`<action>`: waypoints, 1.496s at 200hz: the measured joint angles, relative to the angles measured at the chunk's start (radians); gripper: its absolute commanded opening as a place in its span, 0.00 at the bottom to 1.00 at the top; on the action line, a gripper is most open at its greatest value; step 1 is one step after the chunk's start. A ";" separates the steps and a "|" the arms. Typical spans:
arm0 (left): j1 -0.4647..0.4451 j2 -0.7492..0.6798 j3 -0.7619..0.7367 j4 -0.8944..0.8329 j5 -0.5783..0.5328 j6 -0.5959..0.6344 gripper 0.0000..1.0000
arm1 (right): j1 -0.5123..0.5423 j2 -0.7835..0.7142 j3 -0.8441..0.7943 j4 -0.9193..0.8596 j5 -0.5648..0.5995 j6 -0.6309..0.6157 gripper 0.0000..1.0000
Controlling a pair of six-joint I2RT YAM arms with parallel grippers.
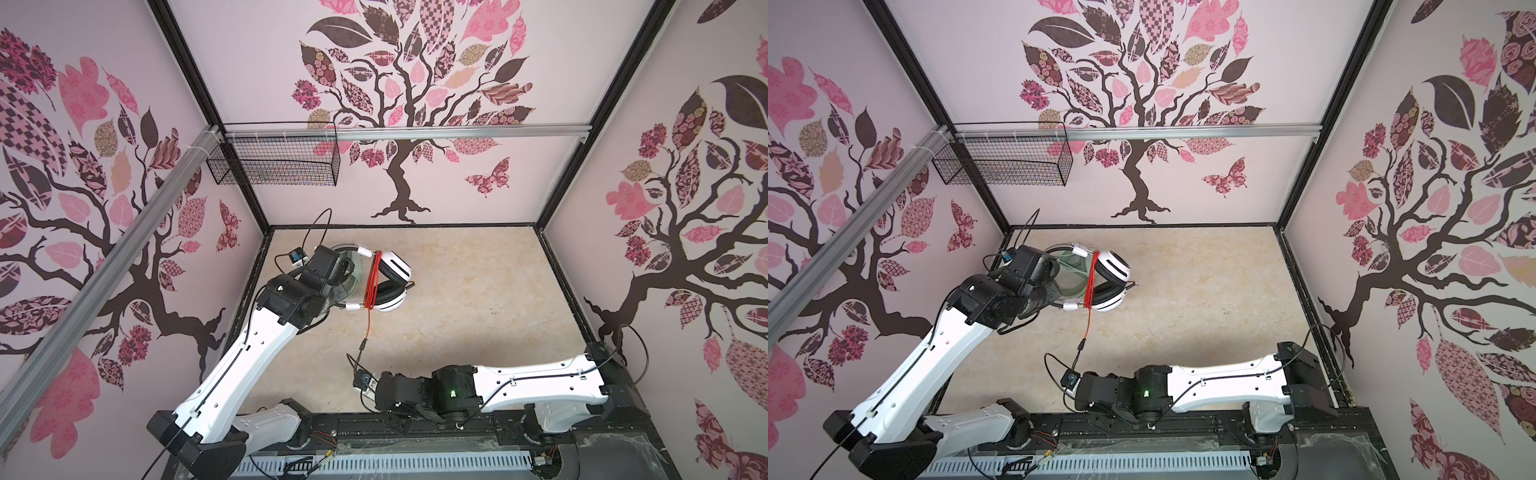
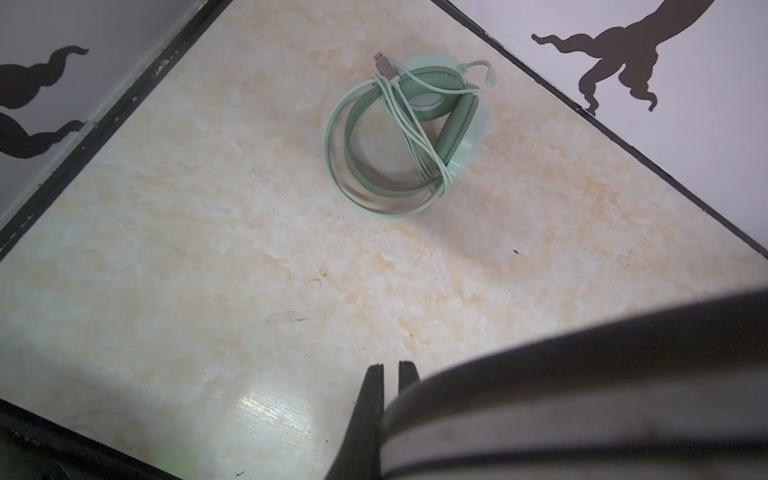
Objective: Wrap the headphones
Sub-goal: 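Pull the plug end down and toward the robot with the right gripper, then wrap the black cable over the headset with the right gripper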
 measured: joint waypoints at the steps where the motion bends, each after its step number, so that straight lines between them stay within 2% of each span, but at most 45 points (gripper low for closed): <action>1: 0.000 0.000 -0.001 0.002 -0.002 0.001 0.00 | 0.001 0.000 0.002 -0.003 0.001 0.000 0.00; 47: 0.000 0.019 -0.034 0.011 -0.047 0.045 0.00 | 0.020 -0.001 0.192 -0.208 0.062 -0.010 0.00; 98: 0.000 0.042 -0.056 0.014 -0.045 0.108 0.00 | 0.022 -0.003 0.376 -0.396 0.176 -0.052 0.00; 195: 0.000 0.017 -0.138 0.018 -0.010 0.171 0.00 | 0.022 0.000 0.639 -0.589 0.443 -0.159 0.00; 224: 0.000 -0.002 -0.161 0.019 0.018 0.204 0.00 | 0.021 0.001 0.668 -0.610 0.512 -0.208 0.00; 249: 0.000 -0.014 -0.180 0.026 0.058 0.243 0.00 | -0.008 0.001 0.669 -0.604 0.528 -0.258 0.00; 299: -0.039 -0.047 -0.217 0.031 0.121 0.296 0.00 | -0.164 -0.020 0.599 -0.496 0.478 -0.360 0.00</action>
